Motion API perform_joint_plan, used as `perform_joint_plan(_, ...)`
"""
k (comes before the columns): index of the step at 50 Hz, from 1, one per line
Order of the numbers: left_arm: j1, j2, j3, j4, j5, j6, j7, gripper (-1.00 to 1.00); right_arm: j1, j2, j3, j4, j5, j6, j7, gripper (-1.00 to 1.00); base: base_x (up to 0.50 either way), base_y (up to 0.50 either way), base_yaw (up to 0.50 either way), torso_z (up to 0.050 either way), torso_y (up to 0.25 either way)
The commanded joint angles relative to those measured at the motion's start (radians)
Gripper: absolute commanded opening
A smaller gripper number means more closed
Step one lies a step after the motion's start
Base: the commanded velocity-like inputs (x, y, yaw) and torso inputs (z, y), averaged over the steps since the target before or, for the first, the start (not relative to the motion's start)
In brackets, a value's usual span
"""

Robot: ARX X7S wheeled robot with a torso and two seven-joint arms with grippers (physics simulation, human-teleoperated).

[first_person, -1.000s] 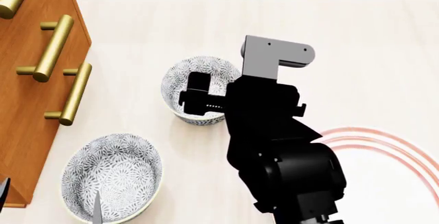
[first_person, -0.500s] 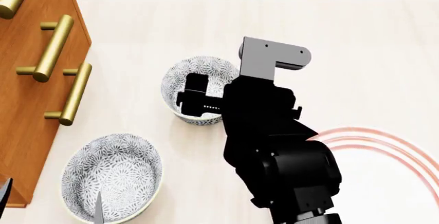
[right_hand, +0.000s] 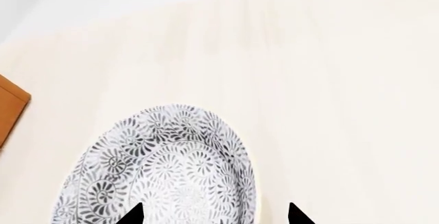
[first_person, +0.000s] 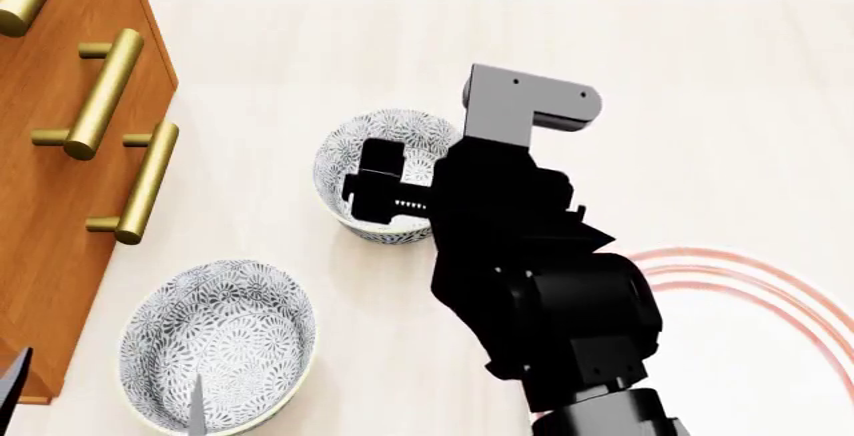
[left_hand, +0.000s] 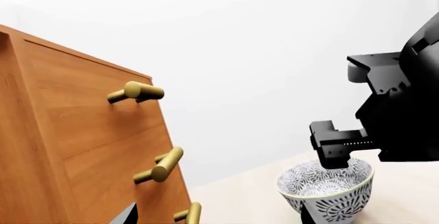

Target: Pick up the bowl and put it in the front on the plate.

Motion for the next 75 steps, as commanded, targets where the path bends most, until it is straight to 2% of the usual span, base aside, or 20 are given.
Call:
perform_joint_plan(1,-0.003,-0.003,0.006,-0.006,-0.003,0.001,-0.001,1.00,0.013,-0.006,-0.019,0.054,0.012,-0.015,-0.004,1.00,0.00,0.00,0.00,0.000,0.000)
perform_joint_plan(27,-0.007,-0.008,0.017,-0.010,-0.011,-0.007,-0.003,1.00,0.061,-0.027,-0.104,0.218,0.039,-0.111,-0.036,1.00,0.00,0.00,0.00,0.000,0.000)
perform_joint_plan(49,-0.008,-0.013,0.024,-0.008,-0.014,-0.013,-0.006,1.00,0.102,-0.031,-0.301,0.357,0.197,-0.238,-0.043,1.00,0.00,0.00,0.00,0.000,0.000)
perform_joint_plan(50,-0.008,-0.013,0.025,-0.008,-0.014,-0.012,-0.006,1.00,0.100,-0.029,-0.303,0.350,0.200,-0.246,-0.038,-1.00,0.00,0.00,0.00,0.000,0.000)
perform_joint_plan(56,-0.011,-0.014,0.026,-0.010,-0.016,-0.013,-0.007,1.00,0.078,0.002,-0.327,0.246,0.197,-0.231,0.008,-1.00,0.00,0.00,0.00,0.000,0.000)
perform_joint_plan(75,-0.013,-0.017,0.033,-0.017,-0.023,-0.011,-0.011,1.00,0.069,0.055,-0.347,0.108,0.189,-0.231,0.085,-1.00,0.00,0.00,0.00,0.000,0.000)
